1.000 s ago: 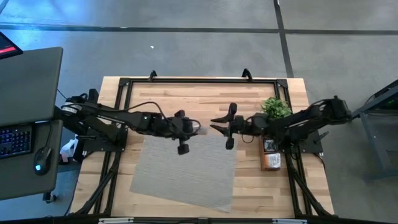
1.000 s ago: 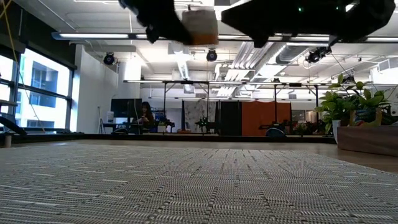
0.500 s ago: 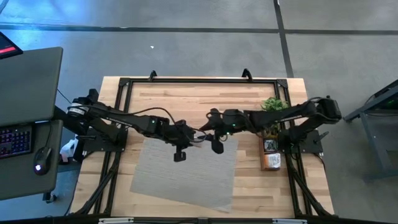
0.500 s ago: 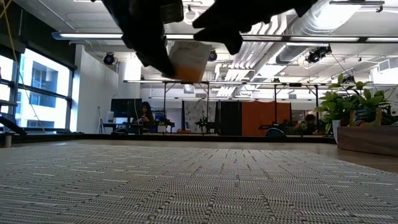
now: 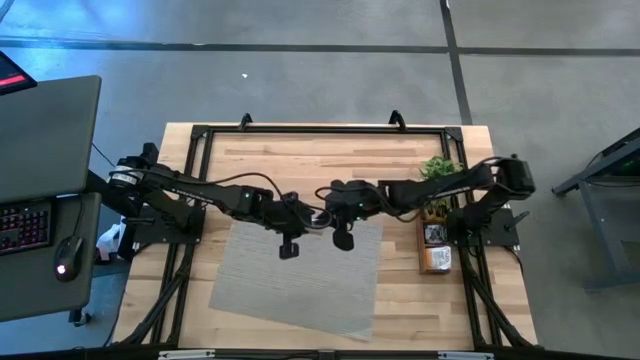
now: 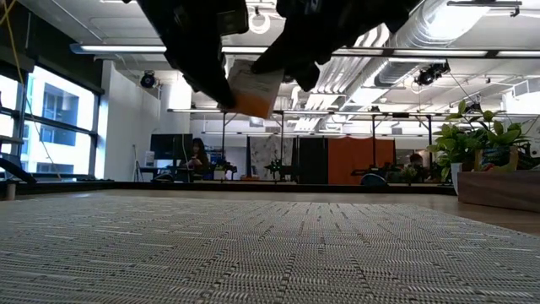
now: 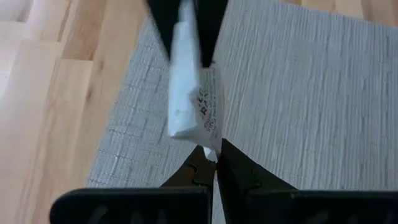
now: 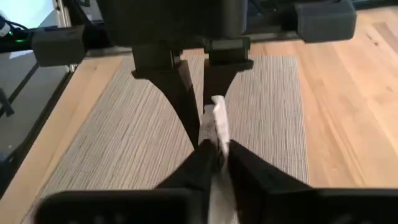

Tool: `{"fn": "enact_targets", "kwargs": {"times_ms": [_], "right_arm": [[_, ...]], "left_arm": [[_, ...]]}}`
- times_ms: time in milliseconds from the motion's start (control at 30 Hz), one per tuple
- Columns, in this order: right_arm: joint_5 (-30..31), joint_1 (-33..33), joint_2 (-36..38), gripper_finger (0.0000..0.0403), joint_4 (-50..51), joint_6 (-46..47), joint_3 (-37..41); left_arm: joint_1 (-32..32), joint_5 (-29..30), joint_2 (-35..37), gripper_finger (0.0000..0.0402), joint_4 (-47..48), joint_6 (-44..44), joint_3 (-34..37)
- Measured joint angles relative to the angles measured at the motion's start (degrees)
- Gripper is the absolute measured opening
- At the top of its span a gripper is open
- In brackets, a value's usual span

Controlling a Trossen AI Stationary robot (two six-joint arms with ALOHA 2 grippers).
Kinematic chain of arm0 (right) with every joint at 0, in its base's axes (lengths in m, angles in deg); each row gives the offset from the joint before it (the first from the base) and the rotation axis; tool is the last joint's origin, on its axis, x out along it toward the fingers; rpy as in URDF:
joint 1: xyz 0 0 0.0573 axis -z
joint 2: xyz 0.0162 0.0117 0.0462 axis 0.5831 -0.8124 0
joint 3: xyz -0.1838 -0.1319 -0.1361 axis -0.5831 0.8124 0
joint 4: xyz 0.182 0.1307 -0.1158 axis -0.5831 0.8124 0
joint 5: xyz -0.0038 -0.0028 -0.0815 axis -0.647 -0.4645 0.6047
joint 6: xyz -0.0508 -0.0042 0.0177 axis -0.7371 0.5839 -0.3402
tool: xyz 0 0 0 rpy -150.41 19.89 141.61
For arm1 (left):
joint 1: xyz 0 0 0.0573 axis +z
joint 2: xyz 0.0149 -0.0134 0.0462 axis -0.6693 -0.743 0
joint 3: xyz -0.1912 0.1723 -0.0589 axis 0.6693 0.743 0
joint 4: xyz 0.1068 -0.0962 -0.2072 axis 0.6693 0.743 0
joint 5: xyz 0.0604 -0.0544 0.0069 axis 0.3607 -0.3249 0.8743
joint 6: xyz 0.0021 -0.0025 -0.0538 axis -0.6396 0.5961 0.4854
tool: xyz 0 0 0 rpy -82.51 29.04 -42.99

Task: Pick & Place Tea
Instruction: Put the white tea bag into the bottom section of the wooden organizer

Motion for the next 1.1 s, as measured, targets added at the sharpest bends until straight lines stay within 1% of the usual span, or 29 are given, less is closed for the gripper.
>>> {"fn": "enact_targets", "kwargs": {"times_ms": [67,167,233,300,400,467,567,700,767,833,867,933,1000,1100], "right_arm": [[0.0,0.0,0.4,0.0009,-0.2,-0.1,0.0],[0.5,0.0,1.3,0.0015,0.9,-0.9,0.0],[1.5,0.0,1.8,0.0016,2.3,-0.7,0.0],[1.9,0.0,1.9,0.0007,4.4,0.3,0.0],[2.7,-0.3,1.9,0.0005,7.9,2.6,0.0],[5.3,-0.9,1.9,0.0005,10.0,5.5,0.0],[9.9,-2.4,3.6,0.0003,18.2,11.1,0.0],[17.0,-6.0,10.5,0.0002,29.6,20.3,0.1],[21.4,-8.9,14.7,0.0002,35.9,26.9,0.0],[26.1,-12.6,19.2,0.0002,41.9,36.2,0.1],[28.7,-14.6,21.1,0.0001,44.3,41.5,0.4],[33.0,-19.7,24.6,0.0001,50.5,54.9,1.8],[34.0,-25.2,26.3,0.0001,57.3,67.7,3.6],[30.2,-32.4,26.8,0.0001,64.0,83.2,6.0]], "left_arm": [[0.0,0.2,0.0,0.0001,-0.1,0.0,0.0],[0.0,0.8,0.0,0.0001,-0.3,0.0,-0.1],[0.0,2.4,0.0,0.0003,0.4,-0.1,0.0],[0.0,3.4,0.0,0.0014,0.9,-0.7,0.0],[0.0,3.8,0.0,0.0046,1.8,-1.7,0.0],[0.0,4.4,0.0,0.0072,1.9,-1.6,0.0],[0.0,7.5,-0.9,0.0109,1.9,-1.3,0.0],[0.0,11.1,-0.9,0.0137,3.0,1.6,0.0],[0.0,11.6,-0.9,0.0141,3.9,3.0,0.0],[0.0,12.0,-0.9,0.0142,4.0,4.1,0.0],[0.0,11.9,-0.9,0.0142,3.9,4.6,0.0],[0.0,12.0,-0.9,0.0142,3.9,5.7,0.0],[0.0,12.0,-0.9,0.0142,3.8,6.4,0.0],[0.0,12.7,-0.9,0.0142,3.8,6.6,0.0]]}}
